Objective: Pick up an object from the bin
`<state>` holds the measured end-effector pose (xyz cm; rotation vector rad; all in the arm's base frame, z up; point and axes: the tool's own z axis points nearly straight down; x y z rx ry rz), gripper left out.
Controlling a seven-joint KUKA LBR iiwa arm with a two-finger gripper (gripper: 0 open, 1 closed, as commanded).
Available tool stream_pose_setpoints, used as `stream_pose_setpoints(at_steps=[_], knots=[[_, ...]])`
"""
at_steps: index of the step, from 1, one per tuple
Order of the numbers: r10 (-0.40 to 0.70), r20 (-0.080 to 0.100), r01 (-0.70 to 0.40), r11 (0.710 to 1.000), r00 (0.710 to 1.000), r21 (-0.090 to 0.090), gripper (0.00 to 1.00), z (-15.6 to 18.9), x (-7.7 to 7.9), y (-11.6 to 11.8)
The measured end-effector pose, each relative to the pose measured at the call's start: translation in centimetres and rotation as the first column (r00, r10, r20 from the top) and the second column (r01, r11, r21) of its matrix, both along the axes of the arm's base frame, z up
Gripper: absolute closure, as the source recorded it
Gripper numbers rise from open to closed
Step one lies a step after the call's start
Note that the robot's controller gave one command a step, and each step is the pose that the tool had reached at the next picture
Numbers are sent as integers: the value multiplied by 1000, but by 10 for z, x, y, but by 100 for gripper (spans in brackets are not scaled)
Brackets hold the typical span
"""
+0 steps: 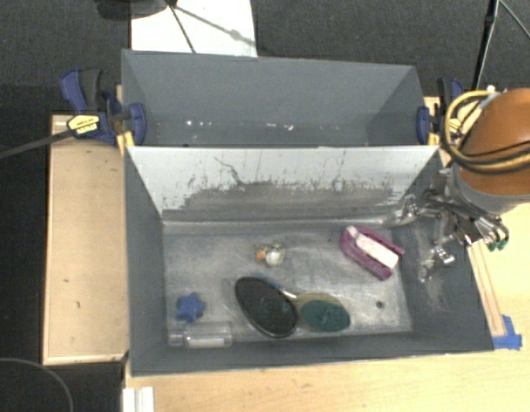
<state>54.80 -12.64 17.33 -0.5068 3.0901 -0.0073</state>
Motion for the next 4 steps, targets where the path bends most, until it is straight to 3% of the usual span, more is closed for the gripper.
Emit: stream_pose_setpoints(at_steps=[1,2,3,4], knots=[[563,-9,-563,827,827,5,0,-34,-9,83],[577,-3,-577,817,817,2,0,28,-47,134],[825,-11,-825,565,565,6,0,-47,-64,183],[998,-13,-998,63,63,-6,0,-86,-39,172]])
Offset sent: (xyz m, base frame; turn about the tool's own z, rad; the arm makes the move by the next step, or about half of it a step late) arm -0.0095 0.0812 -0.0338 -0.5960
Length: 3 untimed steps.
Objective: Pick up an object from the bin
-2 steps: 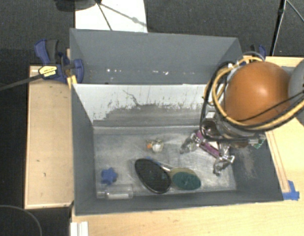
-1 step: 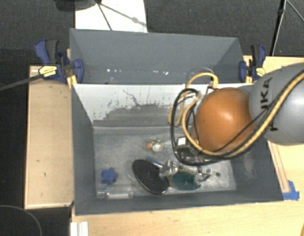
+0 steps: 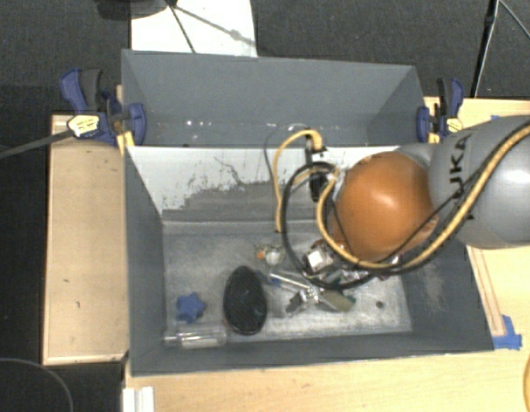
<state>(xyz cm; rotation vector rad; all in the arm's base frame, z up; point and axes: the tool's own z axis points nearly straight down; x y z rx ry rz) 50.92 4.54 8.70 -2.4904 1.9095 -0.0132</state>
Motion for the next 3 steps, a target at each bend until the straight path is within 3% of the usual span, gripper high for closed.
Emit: stream_pose_setpoints(at_steps=[1,2,3], knots=[[-1,-1,1,1000,1000,7,0,6,73,37],[-6,-13,6,1000,1000,3,100,4,69,36],[-6,-1,6,1000,1000,5,100,99,63,35]])
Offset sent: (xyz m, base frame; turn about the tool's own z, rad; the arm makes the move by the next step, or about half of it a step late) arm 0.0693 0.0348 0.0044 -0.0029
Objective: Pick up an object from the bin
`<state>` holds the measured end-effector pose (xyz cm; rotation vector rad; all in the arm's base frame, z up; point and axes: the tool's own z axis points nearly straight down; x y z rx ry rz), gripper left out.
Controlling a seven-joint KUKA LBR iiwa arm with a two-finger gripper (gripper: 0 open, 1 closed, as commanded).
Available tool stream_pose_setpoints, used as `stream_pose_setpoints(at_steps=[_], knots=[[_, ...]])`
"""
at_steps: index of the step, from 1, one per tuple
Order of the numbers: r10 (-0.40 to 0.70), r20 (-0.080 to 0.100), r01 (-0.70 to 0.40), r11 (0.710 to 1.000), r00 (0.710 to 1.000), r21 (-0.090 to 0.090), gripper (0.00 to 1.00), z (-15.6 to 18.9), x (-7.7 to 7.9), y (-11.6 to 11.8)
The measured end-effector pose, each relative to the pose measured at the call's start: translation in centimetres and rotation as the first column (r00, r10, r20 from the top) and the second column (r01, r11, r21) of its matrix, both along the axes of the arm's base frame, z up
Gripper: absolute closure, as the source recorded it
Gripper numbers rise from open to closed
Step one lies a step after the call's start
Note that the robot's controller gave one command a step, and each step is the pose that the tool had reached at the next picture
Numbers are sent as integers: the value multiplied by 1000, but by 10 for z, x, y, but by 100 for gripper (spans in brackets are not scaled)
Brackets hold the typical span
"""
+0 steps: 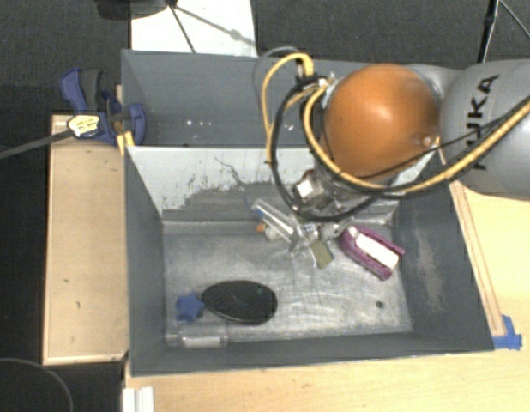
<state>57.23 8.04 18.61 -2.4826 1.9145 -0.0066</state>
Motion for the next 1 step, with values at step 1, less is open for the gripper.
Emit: stream_pose_setpoints(at_steps=[1], knots=[[-2,-3,2,1000,1000,0,100,34,-10,-1]])
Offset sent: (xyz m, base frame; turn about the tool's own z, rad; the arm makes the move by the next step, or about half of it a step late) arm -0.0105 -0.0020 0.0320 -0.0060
